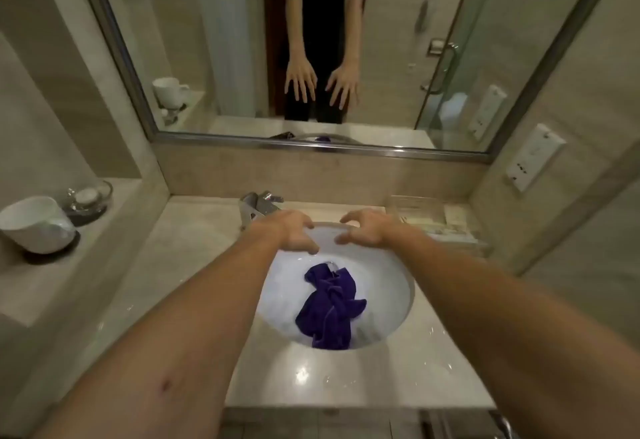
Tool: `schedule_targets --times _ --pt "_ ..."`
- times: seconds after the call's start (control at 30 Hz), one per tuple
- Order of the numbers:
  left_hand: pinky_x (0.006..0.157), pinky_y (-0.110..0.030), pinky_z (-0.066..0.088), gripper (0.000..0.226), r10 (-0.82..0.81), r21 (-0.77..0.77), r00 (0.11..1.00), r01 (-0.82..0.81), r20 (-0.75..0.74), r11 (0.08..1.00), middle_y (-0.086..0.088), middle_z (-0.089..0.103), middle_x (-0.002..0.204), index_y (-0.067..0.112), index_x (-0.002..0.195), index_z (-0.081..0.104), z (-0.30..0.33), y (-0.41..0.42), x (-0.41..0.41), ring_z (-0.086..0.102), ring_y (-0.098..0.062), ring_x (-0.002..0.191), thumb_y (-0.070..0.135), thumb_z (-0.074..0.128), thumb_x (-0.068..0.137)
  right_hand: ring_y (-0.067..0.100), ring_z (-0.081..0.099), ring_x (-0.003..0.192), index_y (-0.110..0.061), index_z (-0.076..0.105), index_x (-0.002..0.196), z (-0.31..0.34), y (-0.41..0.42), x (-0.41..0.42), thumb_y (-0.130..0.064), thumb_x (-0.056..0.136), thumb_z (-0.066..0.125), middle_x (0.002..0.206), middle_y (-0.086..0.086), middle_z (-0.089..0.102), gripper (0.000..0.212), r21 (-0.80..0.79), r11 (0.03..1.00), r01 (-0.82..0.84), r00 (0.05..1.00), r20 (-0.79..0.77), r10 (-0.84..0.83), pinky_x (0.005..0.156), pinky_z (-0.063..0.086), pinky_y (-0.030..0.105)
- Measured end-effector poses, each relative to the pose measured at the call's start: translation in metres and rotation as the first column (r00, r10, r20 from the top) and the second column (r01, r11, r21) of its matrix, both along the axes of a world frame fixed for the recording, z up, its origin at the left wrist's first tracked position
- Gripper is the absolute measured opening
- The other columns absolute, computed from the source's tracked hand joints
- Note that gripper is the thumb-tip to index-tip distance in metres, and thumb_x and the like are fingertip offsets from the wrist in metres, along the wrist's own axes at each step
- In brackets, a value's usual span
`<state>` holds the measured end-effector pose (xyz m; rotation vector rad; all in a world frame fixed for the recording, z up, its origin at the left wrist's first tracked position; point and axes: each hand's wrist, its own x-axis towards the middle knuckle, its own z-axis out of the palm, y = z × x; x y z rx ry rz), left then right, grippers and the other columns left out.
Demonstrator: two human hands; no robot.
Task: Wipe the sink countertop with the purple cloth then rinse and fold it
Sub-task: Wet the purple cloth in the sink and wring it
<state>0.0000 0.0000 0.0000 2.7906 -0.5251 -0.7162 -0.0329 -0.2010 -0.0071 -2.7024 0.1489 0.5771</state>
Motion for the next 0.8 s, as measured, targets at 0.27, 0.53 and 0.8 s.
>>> schedule_targets --times 0.27,0.53,0.8 --pt "0.109 -0.040 0.043 0.069 0.110 0.078 0.942 -0.090 -0.318 0.993 0.001 0.043 0.153 0.032 0.144 0.049 -0.158 -0.039 0.041 0.047 -0.023 0.133 0.043 0.074 0.080 0.030 0.048 0.135 -0.027 0.049 0.149 -0.196 -0.025 0.058 -0.064 0.085 0.064 0.154 0.006 0.045 0.075 0.031 0.994 -0.100 0.959 -0.262 0.105 0.111 0.041 0.048" --pt "0.112 -0.042 0.039 0.075 0.117 0.104 0.878 -0.077 -0.465 0.992 0.000 0.040 0.155 0.034 0.148 0.045 -0.271 -0.063 0.060 0.044 -0.024 0.137 0.046 0.073 0.080 0.030 0.050 0.131 -0.026 0.039 0.153 -0.302 -0.044 0.066 -0.060 0.086 0.065 0.152 0.008 0.045 0.080 0.075 0.997 -0.025 0.949 -0.313 0.047 0.106 0.046 0.044" --pt "0.112 -0.044 0.041 0.077 0.169 0.051 0.789 -0.173 -0.591 0.984 -0.005 0.039 0.154 0.037 0.152 0.038 -0.305 -0.061 0.049 0.045 -0.029 0.134 0.038 0.070 0.081 0.026 0.061 0.093 -0.016 0.063 0.097 -0.320 -0.027 0.059 -0.028 0.093 0.068 0.104 0.007 0.065 0.014 -0.019 0.999 0.033 0.988 -0.151 -0.035 0.083 0.054 0.041"
